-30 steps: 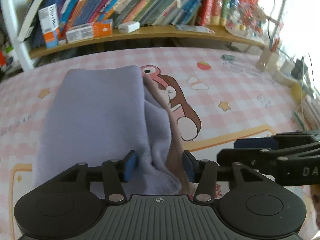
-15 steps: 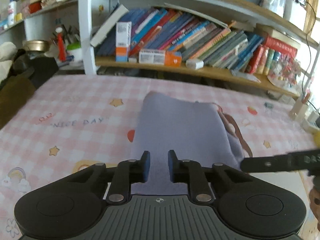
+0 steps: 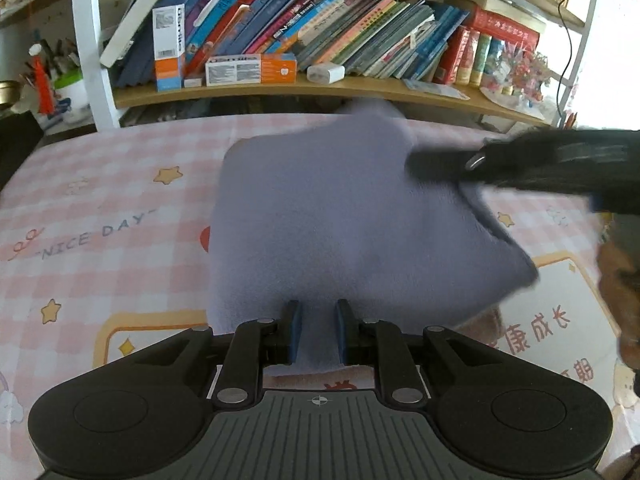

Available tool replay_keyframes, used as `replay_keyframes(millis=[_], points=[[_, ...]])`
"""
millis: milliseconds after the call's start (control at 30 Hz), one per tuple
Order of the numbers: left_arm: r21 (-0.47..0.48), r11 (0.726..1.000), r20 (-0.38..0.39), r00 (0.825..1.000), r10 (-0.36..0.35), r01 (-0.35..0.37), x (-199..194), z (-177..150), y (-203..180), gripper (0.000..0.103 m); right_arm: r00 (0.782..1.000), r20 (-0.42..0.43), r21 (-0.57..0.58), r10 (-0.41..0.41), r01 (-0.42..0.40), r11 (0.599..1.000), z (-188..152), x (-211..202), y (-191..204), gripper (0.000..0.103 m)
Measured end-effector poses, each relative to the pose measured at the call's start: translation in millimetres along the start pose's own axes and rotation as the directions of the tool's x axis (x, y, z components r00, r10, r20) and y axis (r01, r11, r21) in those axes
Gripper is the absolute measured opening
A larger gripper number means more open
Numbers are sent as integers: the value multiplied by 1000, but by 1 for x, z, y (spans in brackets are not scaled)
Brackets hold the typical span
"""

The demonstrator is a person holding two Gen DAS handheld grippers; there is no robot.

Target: Fold clothes

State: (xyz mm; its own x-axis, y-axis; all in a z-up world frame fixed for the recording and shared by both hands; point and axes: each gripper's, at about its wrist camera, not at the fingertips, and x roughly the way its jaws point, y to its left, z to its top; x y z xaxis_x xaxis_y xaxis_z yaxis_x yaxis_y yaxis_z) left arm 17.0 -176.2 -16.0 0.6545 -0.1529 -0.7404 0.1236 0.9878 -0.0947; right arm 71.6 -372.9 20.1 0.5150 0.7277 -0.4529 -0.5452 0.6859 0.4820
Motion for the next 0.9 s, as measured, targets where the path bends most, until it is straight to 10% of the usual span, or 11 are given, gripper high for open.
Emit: replay_keyframes(millis=[167,333,533,633,733,900], points=[[16,1000,-17,1000,-26,26,5,-1,2,17,971,-171,137,-164,189,972,-9,29,-32,16],[23,999,-17,999,-41,41,4,-2,4,17,988,-151,422,-37,98,901,-7,41,-69,57],[32,998,-21,999,-47,47,5,-2,4,17,989,-138,532,-60,125,838,8,67,-85,51],[31,998,-23,998,-52,52,5,-2,5,17,986,-124,418,-109,152,895,18,68,-76,17],[30,998,-24,998,-53,54,6,-2,6,17,990,-14,101,-140,141,985,19,51,-42,16],[24,998,-23,998,-63,64,9,-2,5,18,936,-107,-162,-336,317,935,6,76,-26,19]])
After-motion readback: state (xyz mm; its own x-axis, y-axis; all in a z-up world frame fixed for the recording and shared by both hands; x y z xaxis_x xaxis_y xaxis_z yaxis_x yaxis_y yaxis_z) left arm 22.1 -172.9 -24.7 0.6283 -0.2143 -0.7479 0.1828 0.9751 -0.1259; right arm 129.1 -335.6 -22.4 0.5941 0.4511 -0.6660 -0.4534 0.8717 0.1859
